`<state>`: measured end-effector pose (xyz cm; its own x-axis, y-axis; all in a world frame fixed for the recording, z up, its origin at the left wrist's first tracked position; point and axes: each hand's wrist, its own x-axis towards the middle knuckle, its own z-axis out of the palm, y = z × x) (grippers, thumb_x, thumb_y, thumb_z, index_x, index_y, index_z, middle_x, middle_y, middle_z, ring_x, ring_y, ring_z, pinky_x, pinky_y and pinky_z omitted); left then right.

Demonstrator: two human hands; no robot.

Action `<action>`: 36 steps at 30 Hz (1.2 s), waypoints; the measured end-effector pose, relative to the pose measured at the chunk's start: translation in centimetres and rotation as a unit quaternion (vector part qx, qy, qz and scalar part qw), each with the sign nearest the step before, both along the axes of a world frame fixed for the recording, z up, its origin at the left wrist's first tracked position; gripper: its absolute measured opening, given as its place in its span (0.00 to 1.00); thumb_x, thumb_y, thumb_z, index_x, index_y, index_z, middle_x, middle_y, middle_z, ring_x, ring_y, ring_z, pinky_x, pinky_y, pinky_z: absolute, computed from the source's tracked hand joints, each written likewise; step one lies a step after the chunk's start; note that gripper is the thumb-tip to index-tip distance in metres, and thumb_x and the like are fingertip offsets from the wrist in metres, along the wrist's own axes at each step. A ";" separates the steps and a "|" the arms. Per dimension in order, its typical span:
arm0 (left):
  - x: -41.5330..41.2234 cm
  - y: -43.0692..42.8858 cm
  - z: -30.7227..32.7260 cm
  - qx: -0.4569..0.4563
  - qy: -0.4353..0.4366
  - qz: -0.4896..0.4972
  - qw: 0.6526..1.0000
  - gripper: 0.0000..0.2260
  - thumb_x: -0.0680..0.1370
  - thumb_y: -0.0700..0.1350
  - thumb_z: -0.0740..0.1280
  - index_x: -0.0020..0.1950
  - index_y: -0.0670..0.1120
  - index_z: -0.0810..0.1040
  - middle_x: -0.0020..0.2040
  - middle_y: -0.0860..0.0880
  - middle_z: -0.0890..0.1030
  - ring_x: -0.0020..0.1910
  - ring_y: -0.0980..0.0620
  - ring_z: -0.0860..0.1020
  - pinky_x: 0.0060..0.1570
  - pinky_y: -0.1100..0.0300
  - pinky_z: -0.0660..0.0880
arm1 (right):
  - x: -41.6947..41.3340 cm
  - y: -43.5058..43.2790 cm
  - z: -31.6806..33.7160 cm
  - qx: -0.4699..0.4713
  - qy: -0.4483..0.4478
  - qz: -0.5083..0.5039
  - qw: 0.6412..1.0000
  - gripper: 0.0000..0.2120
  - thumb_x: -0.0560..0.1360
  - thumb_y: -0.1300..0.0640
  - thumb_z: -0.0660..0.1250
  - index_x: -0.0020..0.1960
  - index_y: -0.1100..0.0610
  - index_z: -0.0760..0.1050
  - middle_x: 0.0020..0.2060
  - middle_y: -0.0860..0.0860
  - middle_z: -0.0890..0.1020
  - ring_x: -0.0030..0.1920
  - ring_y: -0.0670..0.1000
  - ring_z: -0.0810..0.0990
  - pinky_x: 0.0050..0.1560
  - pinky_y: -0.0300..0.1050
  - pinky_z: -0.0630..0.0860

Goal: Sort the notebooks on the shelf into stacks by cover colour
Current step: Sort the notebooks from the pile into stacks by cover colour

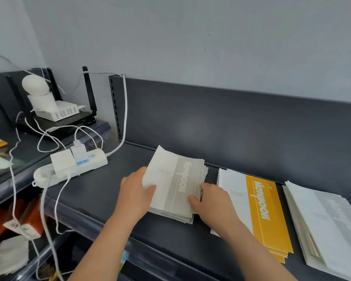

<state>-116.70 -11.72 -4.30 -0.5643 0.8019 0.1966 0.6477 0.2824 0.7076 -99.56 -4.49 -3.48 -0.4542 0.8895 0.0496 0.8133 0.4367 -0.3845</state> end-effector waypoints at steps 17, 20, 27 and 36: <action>7.3 -0.8 2.0 0.080 0.153 -0.148 0.974 0.16 0.80 0.47 0.61 0.67 0.48 0.74 0.65 0.52 0.75 0.64 0.53 0.71 0.61 0.64 0.65 | 7.3 -2.9 0.8 0.139 0.098 -0.094 0.981 0.22 0.78 0.47 0.60 0.70 0.52 0.67 0.69 0.45 0.69 0.70 0.45 0.66 0.68 0.36 0.61; 10.2 -0.6 2.2 0.091 0.138 -0.193 0.967 0.17 0.80 0.50 0.59 0.69 0.52 0.71 0.66 0.57 0.73 0.65 0.58 0.69 0.61 0.69 0.60 | 10.7 -3.7 0.8 0.149 0.103 -0.138 0.974 0.21 0.77 0.48 0.61 0.69 0.53 0.69 0.68 0.45 0.71 0.68 0.47 0.68 0.65 0.36 0.62; 18.9 -0.4 2.4 0.095 0.137 -0.270 0.948 0.19 0.80 0.54 0.56 0.71 0.55 0.68 0.68 0.59 0.70 0.67 0.60 0.66 0.64 0.68 0.62 | 20.1 -6.4 0.7 0.145 0.095 -0.218 0.960 0.21 0.78 0.48 0.60 0.69 0.51 0.69 0.69 0.45 0.70 0.69 0.46 0.68 0.66 0.36 0.62; 34.6 -2.4 2.3 0.116 0.115 -0.345 0.924 0.18 0.80 0.52 0.58 0.70 0.54 0.69 0.67 0.58 0.72 0.66 0.59 0.66 0.61 0.69 0.61 | 35.9 -11.9 1.3 0.136 0.093 -0.300 0.940 0.21 0.78 0.47 0.60 0.70 0.50 0.68 0.69 0.42 0.69 0.68 0.44 0.67 0.67 0.39 0.65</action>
<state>-82.13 -14.16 -2.02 0.1451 0.8766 0.4589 0.7581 -0.3965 0.5177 -63.69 -16.37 -2.14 0.1633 0.9259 0.3406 0.8742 0.0242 -0.4849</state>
